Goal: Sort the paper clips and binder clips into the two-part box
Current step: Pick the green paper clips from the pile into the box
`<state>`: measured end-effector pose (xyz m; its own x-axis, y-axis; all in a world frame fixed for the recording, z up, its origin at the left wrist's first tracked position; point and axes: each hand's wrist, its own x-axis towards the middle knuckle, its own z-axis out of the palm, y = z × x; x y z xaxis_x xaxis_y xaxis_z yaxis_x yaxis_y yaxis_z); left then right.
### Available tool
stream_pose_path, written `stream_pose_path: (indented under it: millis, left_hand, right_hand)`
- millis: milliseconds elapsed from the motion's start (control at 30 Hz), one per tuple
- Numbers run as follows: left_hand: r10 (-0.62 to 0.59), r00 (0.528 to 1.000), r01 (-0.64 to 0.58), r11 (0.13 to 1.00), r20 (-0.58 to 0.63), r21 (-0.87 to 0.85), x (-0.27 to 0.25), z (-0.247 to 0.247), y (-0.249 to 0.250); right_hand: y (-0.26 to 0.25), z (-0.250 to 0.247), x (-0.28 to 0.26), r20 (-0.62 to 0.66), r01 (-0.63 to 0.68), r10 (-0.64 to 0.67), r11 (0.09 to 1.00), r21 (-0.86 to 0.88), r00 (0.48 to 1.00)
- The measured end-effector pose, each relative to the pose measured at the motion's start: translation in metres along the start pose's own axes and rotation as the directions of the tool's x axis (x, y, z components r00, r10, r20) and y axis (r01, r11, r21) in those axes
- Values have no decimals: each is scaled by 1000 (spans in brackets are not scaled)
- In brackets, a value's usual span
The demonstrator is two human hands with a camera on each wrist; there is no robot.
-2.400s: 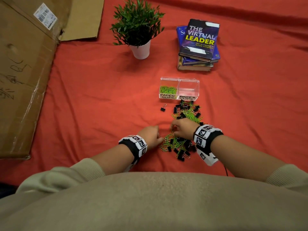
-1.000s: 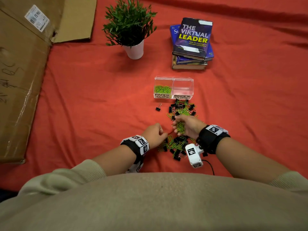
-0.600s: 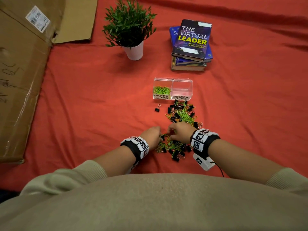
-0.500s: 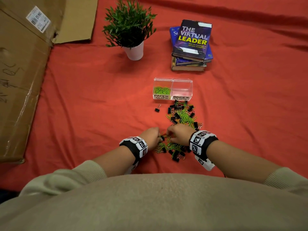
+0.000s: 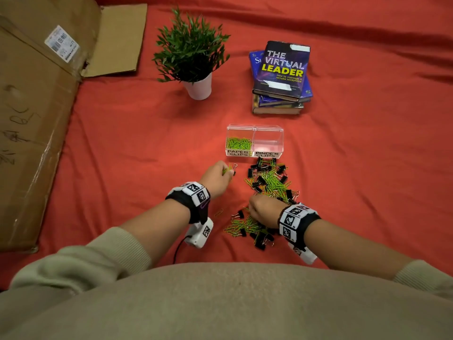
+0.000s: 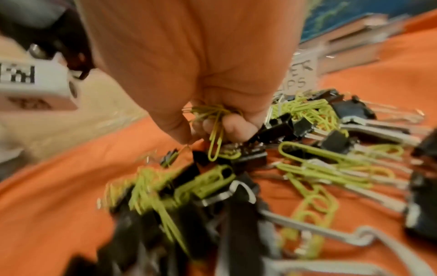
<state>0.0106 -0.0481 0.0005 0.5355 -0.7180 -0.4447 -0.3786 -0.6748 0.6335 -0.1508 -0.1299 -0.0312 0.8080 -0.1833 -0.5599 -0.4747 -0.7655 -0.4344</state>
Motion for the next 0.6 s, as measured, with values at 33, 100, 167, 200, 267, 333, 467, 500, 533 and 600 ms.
stream_pose_path:
  millis: [33, 100, 167, 200, 267, 333, 467, 500, 533, 600]
  left_hand:
    - [4, 999, -4, 1000, -34, -2, 9, -6, 7]
    - [32, 996, -30, 999, -81, 29, 27, -17, 23]
    - [84, 993, -75, 991, -83, 111, 45, -26, 38]
    - [113, 992, -100, 979, -63, 178, 54, -29, 45]
    - [156, 988, -147, 933, -2, 328, 70, -34, 57]
    - [171, 982, -187, 873, 75, 451, 83, -34, 64]
    - [161, 973, -226, 801, 165, 555, 94, -26, 66]
    - [157, 974, -221, 811, 162, 542, 94, -25, 64]
    - [162, 976, -214, 828, 144, 518, 93, -25, 61]
    - [228, 972, -226, 876, 47, 426, 84, -28, 51]
  right_hand:
    - [2, -4, 0, -7, -14, 15, 996, 86, 1000]
    - [5, -15, -2, -14, -80, 87, 959, 271, 996]
    - [8, -29, -1, 22, -159, 167, 883, 442, 986]
    - [9, -36, 0, 50, -195, 197, 835, 514, 979]
    - [12, -52, 3, 106, -247, 235, 728, 639, 966]
    - [15, -68, 8, 128, -262, 250, 636, 725, 960]
    - [14, -106, 21, 42, -208, 286, 583, 785, 957]
    - [13, -116, 26, -1, -183, 301, 584, 791, 954]
    - [11, -125, 33, -45, -160, 317, 590, 791, 948]
    - [8, -141, 48, -143, -118, 337, 646, 754, 931]
